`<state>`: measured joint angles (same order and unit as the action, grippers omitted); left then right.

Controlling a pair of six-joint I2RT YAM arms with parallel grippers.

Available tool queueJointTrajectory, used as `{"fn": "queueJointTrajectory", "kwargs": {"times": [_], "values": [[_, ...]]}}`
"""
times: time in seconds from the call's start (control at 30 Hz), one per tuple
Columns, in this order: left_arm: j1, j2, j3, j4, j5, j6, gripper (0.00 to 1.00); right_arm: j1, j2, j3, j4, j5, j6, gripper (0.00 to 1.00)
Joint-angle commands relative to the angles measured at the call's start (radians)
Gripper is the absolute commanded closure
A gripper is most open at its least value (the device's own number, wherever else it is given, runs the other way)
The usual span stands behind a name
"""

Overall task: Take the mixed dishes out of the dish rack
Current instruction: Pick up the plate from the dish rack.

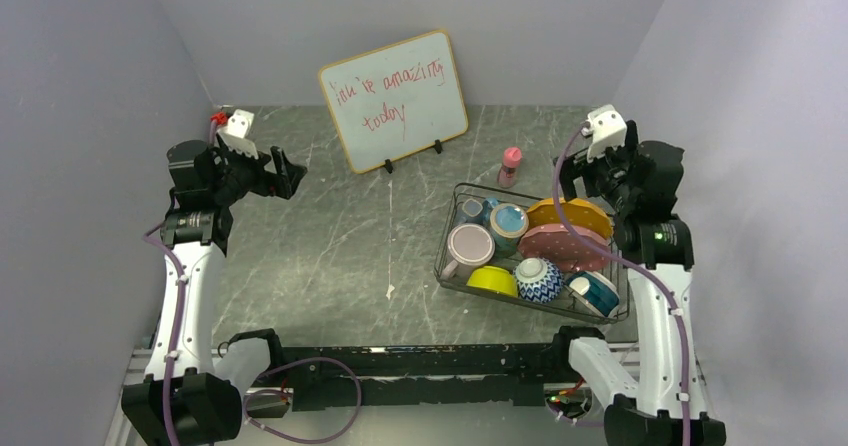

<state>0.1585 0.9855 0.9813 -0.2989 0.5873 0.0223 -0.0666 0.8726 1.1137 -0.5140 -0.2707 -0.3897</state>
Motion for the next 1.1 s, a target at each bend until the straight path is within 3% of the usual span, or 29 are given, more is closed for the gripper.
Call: {"fn": "queueJointTrajectory", "kwargs": {"times": [0.0,0.27,0.77,0.87,1.07], "values": [[0.003,-0.001,0.033,-0.003,0.076,0.035,0.05,-0.002,0.077,0.148,-0.325,0.078,-0.316,0.05],[0.003,-0.001,0.034,-0.006,0.103,0.033,0.05,-0.002,0.207,0.212,-0.568,0.141,-0.539,0.09],[0.003,0.005,0.022,0.006,0.098,0.035,0.05,-0.004,0.432,0.243,-0.604,0.146,-0.714,0.17],[0.003,0.007,0.020,0.007,0.095,0.034,0.05,-0.004,0.474,0.253,-0.600,0.122,-0.748,0.21],[0.004,0.008,0.013,0.015,0.094,0.036,0.05,-0.004,0.572,0.305,-0.652,0.084,-0.769,0.39]]}}
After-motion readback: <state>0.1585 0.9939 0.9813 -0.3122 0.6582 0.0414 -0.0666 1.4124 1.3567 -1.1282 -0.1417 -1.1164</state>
